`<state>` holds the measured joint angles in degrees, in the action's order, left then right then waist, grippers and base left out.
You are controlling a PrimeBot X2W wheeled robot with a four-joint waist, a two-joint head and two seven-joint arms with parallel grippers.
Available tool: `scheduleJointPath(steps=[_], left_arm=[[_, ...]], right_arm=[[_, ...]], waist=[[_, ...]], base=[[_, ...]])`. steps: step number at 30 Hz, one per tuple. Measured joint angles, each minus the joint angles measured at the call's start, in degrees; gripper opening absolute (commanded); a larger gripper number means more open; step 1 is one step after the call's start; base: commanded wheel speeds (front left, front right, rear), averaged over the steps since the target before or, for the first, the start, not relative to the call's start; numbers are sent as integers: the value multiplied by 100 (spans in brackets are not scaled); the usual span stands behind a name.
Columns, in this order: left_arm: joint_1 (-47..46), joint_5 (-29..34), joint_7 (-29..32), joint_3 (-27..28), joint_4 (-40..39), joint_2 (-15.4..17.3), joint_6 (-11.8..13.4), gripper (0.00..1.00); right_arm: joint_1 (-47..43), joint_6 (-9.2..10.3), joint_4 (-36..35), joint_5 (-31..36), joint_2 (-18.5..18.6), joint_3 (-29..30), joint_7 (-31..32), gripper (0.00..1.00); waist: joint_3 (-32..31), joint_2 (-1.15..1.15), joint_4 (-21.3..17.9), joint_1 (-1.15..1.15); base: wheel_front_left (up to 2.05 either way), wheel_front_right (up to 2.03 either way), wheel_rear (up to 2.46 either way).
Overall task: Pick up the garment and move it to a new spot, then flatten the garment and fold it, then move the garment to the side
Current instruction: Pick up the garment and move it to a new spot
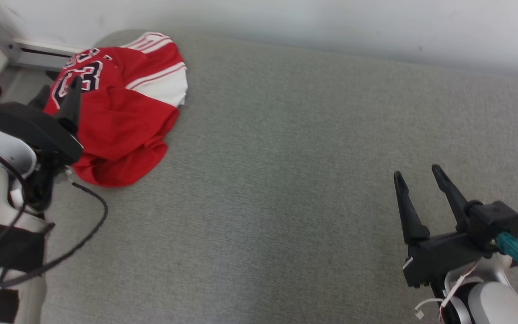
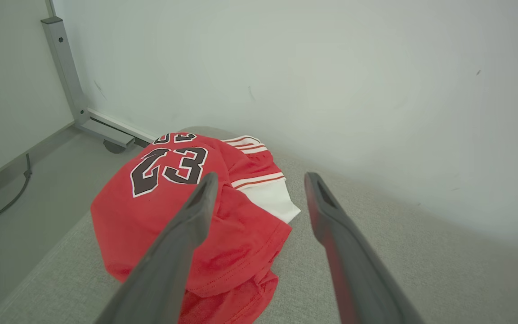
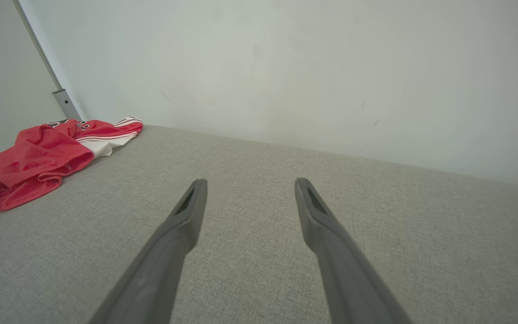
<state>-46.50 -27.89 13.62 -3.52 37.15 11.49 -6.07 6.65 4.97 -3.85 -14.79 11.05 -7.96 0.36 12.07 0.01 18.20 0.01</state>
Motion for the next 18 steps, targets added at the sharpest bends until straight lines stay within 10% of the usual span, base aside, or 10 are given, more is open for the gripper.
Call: scheduleJointPath(steps=[18], left_arm=[[-1245, -278, 839, 77, 1822, 705, -101, 100]], right_arm=[[600, 0, -183, 208, 93, -88, 220, 100]], waist=[[843, 0, -738, -1]], base=[[0, 0, 0]])
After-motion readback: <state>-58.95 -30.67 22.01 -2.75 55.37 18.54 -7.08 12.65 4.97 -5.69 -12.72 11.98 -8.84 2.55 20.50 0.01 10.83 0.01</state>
